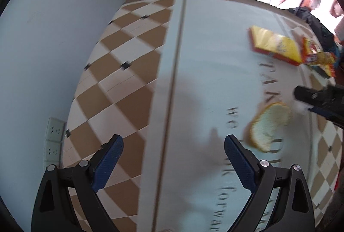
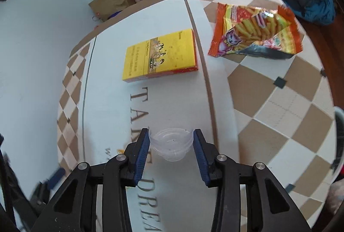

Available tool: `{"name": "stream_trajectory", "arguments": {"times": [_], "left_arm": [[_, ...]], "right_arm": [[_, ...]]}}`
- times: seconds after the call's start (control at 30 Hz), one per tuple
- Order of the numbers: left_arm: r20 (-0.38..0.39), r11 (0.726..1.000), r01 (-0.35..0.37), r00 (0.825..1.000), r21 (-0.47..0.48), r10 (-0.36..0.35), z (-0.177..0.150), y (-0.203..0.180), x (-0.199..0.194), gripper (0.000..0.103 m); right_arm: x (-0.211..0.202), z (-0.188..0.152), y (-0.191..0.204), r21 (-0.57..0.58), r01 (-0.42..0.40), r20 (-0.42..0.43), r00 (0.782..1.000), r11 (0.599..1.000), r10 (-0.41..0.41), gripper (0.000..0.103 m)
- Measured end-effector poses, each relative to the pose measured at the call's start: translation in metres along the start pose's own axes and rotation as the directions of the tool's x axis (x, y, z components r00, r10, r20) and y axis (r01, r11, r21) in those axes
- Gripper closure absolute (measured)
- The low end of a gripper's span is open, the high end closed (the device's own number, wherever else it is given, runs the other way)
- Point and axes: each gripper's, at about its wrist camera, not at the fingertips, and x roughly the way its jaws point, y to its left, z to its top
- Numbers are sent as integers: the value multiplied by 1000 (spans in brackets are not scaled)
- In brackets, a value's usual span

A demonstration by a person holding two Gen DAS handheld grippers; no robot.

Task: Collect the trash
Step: 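Grasp the bread slice with the left tool while the right tool grasps the clear cup, then carry the bread slice and clear cup over the bin and release both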

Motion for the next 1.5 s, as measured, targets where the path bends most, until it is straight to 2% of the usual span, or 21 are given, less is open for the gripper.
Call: {"name": "stream_trajectory", "arguments": {"times": [0.13,0.27,0.37,0.4,0.43,0.47,0.5,0.53,0.57,0.8,1.03,1.2,1.3,1.4,1.5], "left_arm": [[24,994,69,997,87,-72,3,-23,-8,7],[6,969,147,988,199,-151,11,-59,2,8],[-19,950,167,986,264,-168,18,-82,15,10],[-22,946,164,986,278,-165,20,-88,16,22],[-26,942,163,986,293,-163,20,-95,18,39],[-18,940,178,983,292,-181,20,-97,16,45],[-9,942,176,983,287,-181,20,-97,16,64],[-4,944,164,985,285,-170,20,-97,15,72],[3,946,158,986,283,-165,20,-98,13,75],[81,962,97,989,255,-122,14,-88,-10,78],[194,970,72,974,230,-118,3,-80,-67,79],[278,964,105,945,246,-174,-7,-98,-127,79],[313,950,153,920,271,-237,-9,-121,-164,79],[326,922,216,889,322,-322,-16,-161,-199,79],[321,893,266,864,364,-388,-21,-202,-218,79]], "right_arm": [[-24,-7,-13,-50,55,37,998,997,-53,60],[-46,-14,-44,-37,90,56,995,995,-88,60],[-52,-15,-64,-16,108,58,993,994,-107,60],[-53,-16,-69,-11,111,59,992,994,-111,60],[-55,-17,-74,-3,114,59,992,993,-114,60],[-56,-18,-77,0,114,60,992,994,-114,60],[-58,-20,-81,-1,113,61,992,994,-113,60],[-60,-21,-83,-5,114,63,992,993,-113,60],[-60,-22,-82,-9,113,65,992,994,-112,60],[-74,-35,-79,-26,97,102,990,995,-94,60],[-113,-51,-86,-6,53,165,985,999,-52,60],[-166,-67,-111,38,17,239,971,999,-25,60],[-202,-77,-135,64,22,279,960,998,-39,60],[-238,-90,-169,107,31,308,949,994,-63,60],[-270,-105,-212,152,61,324,940,987,-108,60]]}}
